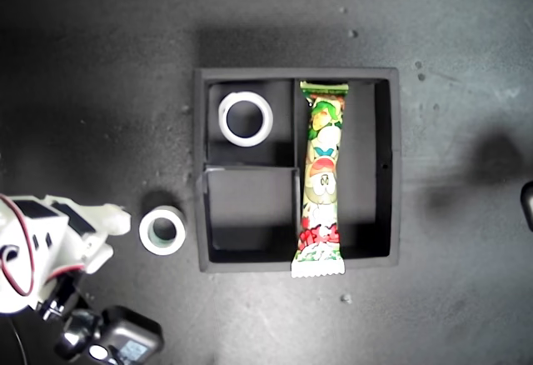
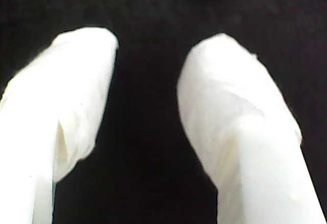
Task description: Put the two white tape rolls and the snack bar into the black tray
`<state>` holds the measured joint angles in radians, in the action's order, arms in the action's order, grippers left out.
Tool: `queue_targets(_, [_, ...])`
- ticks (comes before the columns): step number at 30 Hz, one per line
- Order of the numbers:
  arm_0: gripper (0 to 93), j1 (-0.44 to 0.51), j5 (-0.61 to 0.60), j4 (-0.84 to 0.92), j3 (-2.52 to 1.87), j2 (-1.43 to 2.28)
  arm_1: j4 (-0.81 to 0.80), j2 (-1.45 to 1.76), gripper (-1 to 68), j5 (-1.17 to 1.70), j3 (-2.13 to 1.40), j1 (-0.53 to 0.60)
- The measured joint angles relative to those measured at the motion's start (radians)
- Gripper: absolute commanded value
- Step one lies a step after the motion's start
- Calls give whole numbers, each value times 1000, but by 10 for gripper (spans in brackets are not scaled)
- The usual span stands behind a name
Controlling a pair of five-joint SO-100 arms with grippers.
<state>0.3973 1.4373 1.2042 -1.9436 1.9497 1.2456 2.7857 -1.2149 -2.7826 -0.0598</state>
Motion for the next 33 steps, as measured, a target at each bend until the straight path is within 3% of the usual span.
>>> queue_targets(4, [98,12,6,-37,0,-37,2,416,-3,-58,-242,-21])
queue_targets(7, [98,15,6,-60,0,-58,-52,515,-3,-81,-304,-31])
queue_targets(33, [105,38,-25,-202,120,-348,9,551,-2,-126,-328,-32])
